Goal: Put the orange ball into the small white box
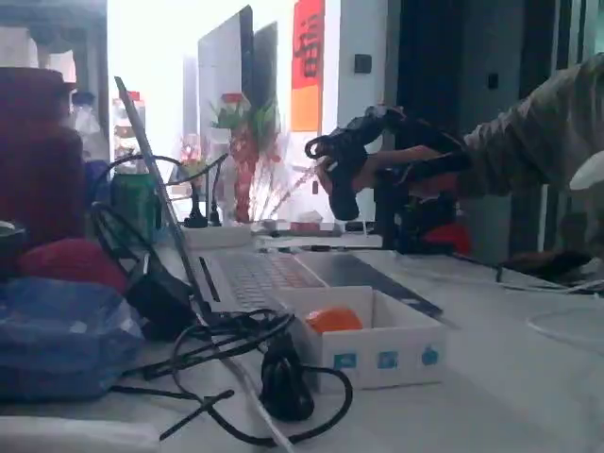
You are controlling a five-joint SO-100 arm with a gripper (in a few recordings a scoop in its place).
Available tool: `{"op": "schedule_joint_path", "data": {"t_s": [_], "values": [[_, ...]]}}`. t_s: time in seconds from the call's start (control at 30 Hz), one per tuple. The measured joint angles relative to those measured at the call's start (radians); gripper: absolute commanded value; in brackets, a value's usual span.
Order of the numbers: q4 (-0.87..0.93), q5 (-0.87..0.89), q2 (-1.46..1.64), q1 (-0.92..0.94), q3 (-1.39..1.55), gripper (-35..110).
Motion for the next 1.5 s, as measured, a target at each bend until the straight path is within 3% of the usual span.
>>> {"op": "schedule_joint_path", "data": {"t_s": [0.13, 0.33, 0.83, 1.07, 1.37, 1.5], "values": [[-0.002, -0.006, -0.003, 0.018, 0.000, 35], [-0.002, 0.005, -0.002, 0.218, 0.000, 35], [-0.034, 0.002, 0.213, 0.213, 0.354, 35], [-0.032, -0.002, 0.244, 0.213, 0.368, 34], [-0.038, -0.002, 0.249, 0.219, 0.368, 4], [-0.038, -0.002, 0.238, 0.216, 0.374, 0]]}}
